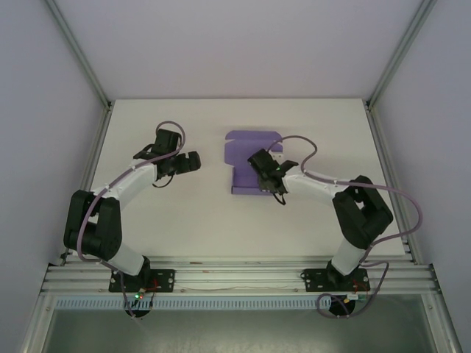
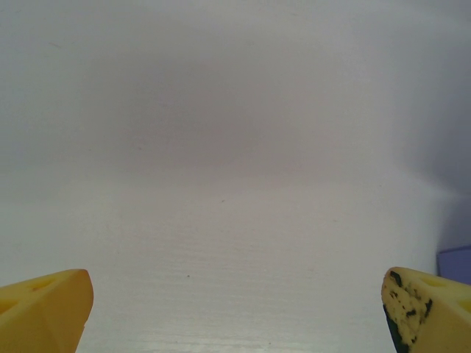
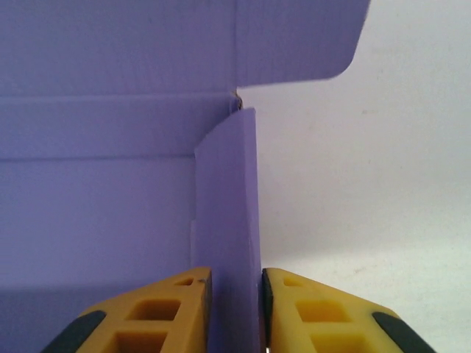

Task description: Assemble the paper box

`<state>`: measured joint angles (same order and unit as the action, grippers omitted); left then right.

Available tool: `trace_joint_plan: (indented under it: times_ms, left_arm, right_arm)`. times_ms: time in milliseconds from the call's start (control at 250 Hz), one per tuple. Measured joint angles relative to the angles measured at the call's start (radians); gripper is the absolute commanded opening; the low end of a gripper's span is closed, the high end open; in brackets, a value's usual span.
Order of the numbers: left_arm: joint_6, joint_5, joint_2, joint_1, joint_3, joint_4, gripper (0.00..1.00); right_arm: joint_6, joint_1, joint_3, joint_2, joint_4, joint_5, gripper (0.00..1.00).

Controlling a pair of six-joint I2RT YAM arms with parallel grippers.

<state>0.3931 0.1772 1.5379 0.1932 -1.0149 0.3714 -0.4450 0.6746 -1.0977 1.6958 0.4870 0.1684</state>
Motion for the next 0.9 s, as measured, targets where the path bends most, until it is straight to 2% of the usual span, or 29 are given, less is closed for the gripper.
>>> trace_joint_plan:
  times_ms: [264,496,644,799,899]
  left_arm:
    - [-0.021,0.026,0.001,0.000,0.000,-0.005,1.00]
    - [-0.028,0.032,0.030,0.000,0.000,-0.010,1.00]
    - [-0.028,0.040,0.050,0.000,0.000,-0.012,1.00]
    - [-0.029,0.051,0.069,0.000,0.000,-0.020,1.00]
    - [-0.033,0.051,0.077,0.000,0.000,-0.021,1.00]
  right_arm:
    - [0.013,-0.061,-0.037,0.051,0.020,-0.043,0.29]
    - [0.034,-0.100,-0.040,0.103,0.047,-0.125,0.26]
    - [0.045,-0.100,-0.045,0.116,0.069,-0.153,0.20]
    - [0.056,-0.100,-0.063,0.134,0.103,-0.154,0.20]
    - [0.060,-0.100,-0.079,0.164,0.113,-0.149,0.13]
